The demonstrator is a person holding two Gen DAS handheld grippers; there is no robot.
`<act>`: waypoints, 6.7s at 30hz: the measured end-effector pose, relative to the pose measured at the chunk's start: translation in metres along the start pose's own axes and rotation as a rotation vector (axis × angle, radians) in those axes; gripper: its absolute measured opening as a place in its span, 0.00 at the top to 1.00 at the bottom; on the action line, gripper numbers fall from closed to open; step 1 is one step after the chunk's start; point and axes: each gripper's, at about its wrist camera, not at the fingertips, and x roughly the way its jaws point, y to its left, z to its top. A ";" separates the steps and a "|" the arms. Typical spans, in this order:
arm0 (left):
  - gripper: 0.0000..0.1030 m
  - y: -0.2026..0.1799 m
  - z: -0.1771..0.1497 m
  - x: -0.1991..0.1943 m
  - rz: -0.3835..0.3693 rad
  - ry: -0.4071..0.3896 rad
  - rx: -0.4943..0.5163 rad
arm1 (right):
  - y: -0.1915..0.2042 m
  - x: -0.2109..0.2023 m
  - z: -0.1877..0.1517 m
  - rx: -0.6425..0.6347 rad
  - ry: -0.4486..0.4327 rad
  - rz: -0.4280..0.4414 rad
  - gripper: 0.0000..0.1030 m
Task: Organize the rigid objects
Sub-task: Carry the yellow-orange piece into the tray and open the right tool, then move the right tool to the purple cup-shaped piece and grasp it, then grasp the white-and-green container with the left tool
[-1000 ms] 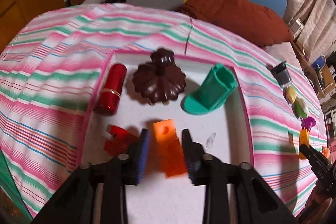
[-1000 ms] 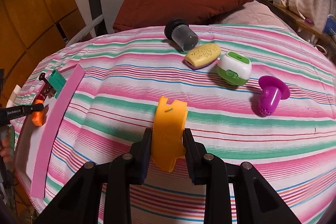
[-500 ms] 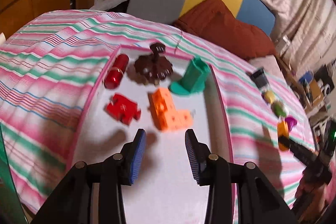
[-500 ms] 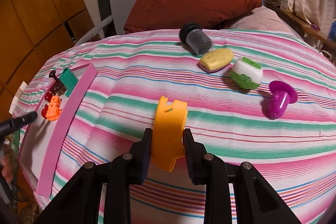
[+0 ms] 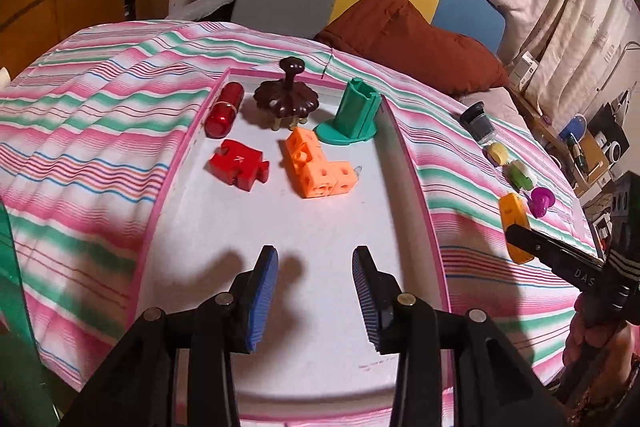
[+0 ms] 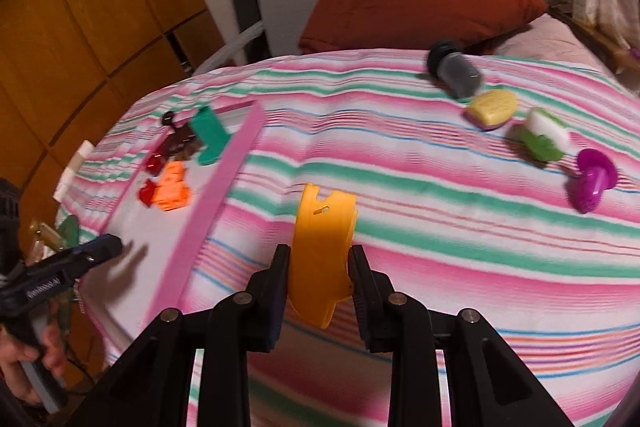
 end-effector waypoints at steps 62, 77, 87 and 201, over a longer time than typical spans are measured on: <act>0.63 -0.006 -0.032 -0.030 -0.025 -0.017 0.057 | 0.060 0.022 0.019 -0.056 0.009 -0.071 0.59; 0.63 -0.059 -0.036 -0.032 -0.079 -0.025 0.174 | -0.040 -0.006 0.005 0.050 0.029 -0.221 0.59; 0.63 -0.106 -0.042 -0.026 -0.112 -0.002 0.280 | -0.089 -0.019 0.005 0.095 0.026 -0.273 0.58; 0.49 -0.368 0.058 0.185 -0.227 0.157 0.543 | -0.300 -0.045 0.032 0.599 0.046 -0.272 0.65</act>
